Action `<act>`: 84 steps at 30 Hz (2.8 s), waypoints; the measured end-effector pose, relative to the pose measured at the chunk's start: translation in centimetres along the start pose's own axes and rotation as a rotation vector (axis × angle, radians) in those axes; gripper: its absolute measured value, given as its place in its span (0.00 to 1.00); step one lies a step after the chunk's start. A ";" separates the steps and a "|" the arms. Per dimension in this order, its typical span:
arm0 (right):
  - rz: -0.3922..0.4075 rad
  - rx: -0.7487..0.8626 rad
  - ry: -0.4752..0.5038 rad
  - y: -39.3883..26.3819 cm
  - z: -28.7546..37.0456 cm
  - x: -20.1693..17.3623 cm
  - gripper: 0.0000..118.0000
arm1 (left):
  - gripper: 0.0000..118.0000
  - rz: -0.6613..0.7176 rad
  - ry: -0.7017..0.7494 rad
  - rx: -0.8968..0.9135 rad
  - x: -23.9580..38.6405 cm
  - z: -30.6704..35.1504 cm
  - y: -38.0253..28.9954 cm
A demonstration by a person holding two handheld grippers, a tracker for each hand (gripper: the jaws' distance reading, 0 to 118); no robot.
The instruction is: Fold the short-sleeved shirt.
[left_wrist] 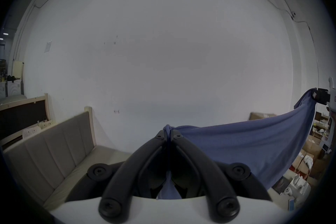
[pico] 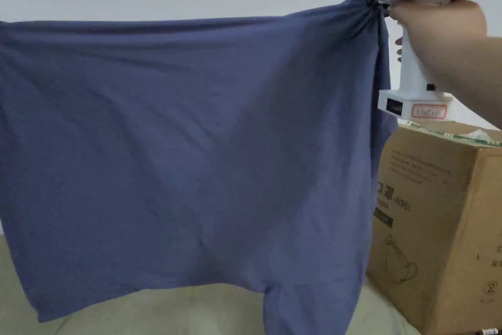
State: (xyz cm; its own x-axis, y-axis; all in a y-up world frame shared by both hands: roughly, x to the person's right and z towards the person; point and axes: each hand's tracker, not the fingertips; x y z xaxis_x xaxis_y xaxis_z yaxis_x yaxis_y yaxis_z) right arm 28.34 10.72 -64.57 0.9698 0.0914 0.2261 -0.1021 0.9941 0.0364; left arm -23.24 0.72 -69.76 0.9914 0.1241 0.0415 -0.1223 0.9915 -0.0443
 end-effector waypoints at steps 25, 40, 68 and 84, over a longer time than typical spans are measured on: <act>-0.199 -1.122 0.168 -53.1 40.0 14.1 0.02 | 0.01 -0.061 -0.202 -1.032 -4.3 36.8 -44.6; -0.129 -1.184 0.194 -52.7 39.9 13.2 0.11 | 0.12 0.114 -0.176 -1.150 -4.6 38.3 -43.2; -0.340 -0.313 0.306 -34.9 47.4 6.0 0.00 | 0.01 0.175 -0.035 -0.839 -1.2 44.7 -29.6; -0.317 -0.556 0.340 -39.2 45.7 5.1 0.00 | 0.85 -0.166 0.075 -1.216 -0.4 39.5 -46.5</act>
State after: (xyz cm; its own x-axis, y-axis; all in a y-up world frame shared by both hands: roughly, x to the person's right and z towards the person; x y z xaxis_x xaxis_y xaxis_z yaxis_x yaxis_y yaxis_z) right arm 27.11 -30.43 -20.33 0.9585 -0.2834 -0.0318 0.2357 0.8500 -0.4712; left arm -19.76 -43.87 -28.27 0.9959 -0.0422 0.0798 0.0889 0.3083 -0.9471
